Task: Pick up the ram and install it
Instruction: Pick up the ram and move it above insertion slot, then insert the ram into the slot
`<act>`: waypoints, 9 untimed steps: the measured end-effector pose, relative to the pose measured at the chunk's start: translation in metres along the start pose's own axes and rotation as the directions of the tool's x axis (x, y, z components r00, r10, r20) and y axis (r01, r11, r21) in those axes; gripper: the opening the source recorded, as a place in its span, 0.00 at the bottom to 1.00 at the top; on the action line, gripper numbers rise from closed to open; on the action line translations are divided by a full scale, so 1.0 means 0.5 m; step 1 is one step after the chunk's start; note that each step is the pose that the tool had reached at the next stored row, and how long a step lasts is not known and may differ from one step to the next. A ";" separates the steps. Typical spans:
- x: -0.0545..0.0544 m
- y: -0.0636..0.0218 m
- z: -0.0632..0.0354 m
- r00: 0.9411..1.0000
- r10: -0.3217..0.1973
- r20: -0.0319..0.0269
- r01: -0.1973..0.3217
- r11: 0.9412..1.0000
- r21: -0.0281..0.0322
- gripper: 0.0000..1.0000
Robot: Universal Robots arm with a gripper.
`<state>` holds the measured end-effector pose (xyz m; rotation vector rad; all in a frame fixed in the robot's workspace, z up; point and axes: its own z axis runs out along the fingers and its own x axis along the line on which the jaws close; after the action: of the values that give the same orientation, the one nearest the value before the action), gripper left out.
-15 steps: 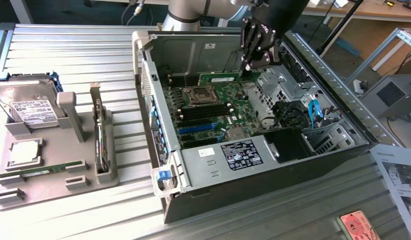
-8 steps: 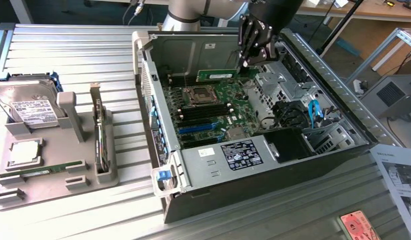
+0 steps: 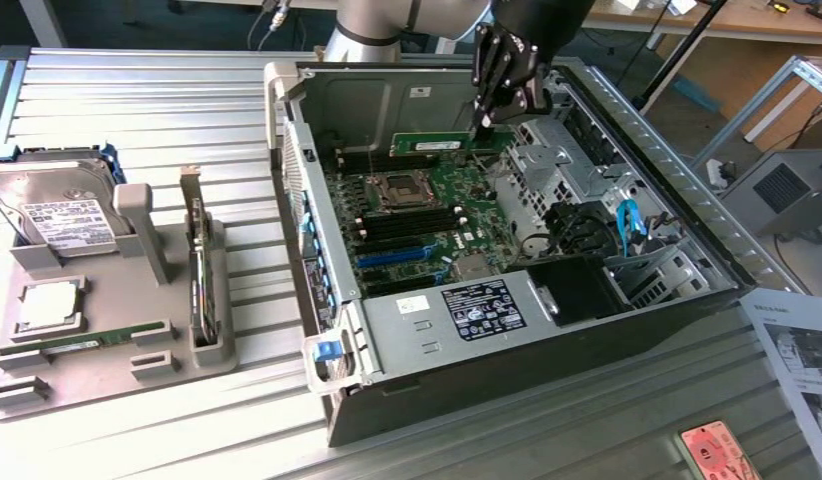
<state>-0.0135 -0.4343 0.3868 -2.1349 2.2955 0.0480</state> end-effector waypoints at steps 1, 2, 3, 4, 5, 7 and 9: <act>0.000 0.000 0.000 1.000 0.000 0.000 0.000 1.000 0.000 0.12; 0.000 0.000 0.000 1.000 0.000 0.000 0.000 1.000 0.000 0.12; 0.000 0.000 0.000 1.000 0.000 0.000 0.000 1.000 0.000 0.12; 0.000 0.000 0.000 1.000 0.000 0.000 0.000 1.000 0.000 0.12; 0.000 0.000 0.000 1.000 0.000 0.000 0.000 1.000 0.000 0.12; 0.000 0.000 0.000 1.000 0.000 0.000 0.000 1.000 0.000 0.12; 0.000 0.000 0.000 1.000 0.000 0.000 0.000 1.000 0.000 0.12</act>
<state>-0.0135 -0.4342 0.3868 -2.1347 2.2956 0.0480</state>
